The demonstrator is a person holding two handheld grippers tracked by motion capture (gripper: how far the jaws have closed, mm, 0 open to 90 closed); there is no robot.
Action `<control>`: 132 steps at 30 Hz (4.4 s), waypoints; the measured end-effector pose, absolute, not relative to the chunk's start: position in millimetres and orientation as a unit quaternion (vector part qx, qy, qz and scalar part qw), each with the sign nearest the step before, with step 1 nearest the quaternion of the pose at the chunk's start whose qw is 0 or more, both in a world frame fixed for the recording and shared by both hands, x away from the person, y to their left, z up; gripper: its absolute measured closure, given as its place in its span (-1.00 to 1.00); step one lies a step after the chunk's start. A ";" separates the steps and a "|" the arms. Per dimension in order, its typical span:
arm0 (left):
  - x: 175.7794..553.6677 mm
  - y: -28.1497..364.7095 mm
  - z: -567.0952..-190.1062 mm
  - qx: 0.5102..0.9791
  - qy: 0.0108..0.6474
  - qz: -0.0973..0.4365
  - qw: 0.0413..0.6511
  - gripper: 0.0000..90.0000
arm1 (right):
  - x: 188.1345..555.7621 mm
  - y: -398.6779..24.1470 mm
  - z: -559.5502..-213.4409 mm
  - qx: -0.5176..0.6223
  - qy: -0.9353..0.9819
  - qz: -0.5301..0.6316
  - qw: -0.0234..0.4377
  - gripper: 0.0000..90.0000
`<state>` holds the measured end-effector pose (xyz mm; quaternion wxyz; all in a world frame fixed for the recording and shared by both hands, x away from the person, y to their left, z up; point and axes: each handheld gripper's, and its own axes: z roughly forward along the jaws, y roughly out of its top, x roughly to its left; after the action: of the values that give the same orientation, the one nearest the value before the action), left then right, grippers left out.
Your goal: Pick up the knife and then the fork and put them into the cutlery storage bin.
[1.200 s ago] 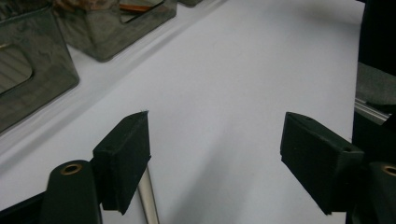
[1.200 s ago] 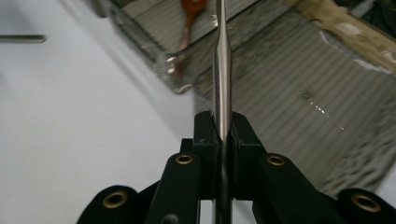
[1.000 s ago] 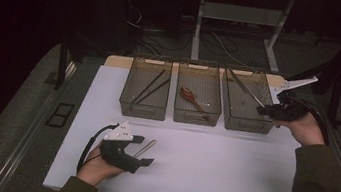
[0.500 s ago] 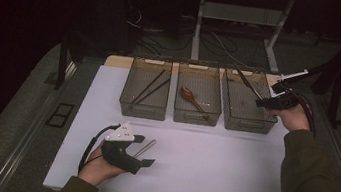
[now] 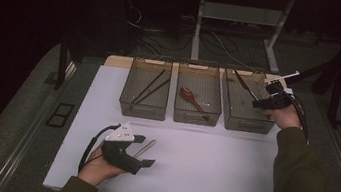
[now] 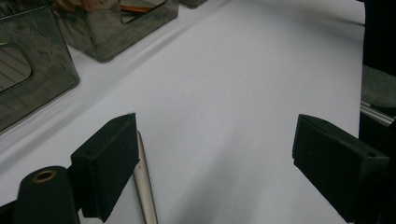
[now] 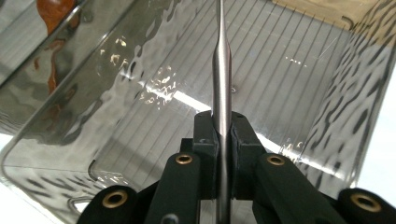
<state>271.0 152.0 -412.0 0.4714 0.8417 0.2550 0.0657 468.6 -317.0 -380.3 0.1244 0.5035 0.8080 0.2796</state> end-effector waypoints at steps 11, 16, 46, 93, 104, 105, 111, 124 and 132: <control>271.3 153.5 -411.3 0.842 0.256 0.066 0.470 -0.69 | 470.1 -310.7 -394.0 0.510 0.819 0.234 0.119 0.84; 271.2 153.6 -410.5 0.843 0.254 0.068 0.469 -0.69 | 466.2 -314.6 -387.7 0.509 0.811 0.258 0.128 0.61; 268.1 187.8 -431.5 0.874 0.320 0.068 0.360 0.28 | 326.5 -293.6 -379.7 0.356 0.833 0.410 0.110 -0.23; 289.0 71.2 -392.4 0.920 0.078 -0.015 0.384 0.87 | 296.6 -178.0 -398.1 0.111 0.917 0.382 0.016 0.07; 290.6 42.2 -388.8 0.918 0.020 -0.030 0.394 0.86 | 294.4 -156.2 -406.4 0.046 0.940 0.336 -0.027 0.77; 290.2 42.3 -389.3 0.917 0.025 -0.023 0.397 0.84 | 294.6 -156.6 -406.5 0.040 0.940 0.337 -0.033 0.79; 295.2 53.9 -385.6 0.897 0.071 -0.013 0.436 0.35 | 298.0 -160.9 -412.4 0.057 0.945 0.319 -0.039 0.81; 294.5 108.2 -391.2 0.860 0.185 0.030 0.475 -0.16 | 321.8 -210.8 -399.8 0.143 0.932 0.334 0.011 0.81; 281.4 133.2 -402.1 0.853 0.222 0.047 0.470 -0.34 | 346.6 -255.4 -380.4 0.237 0.905 0.347 0.058 0.82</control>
<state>281.4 133.2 -402.1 0.4696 0.8533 0.2217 0.0474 346.6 -255.4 -380.4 0.0584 0.2375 0.9053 0.3472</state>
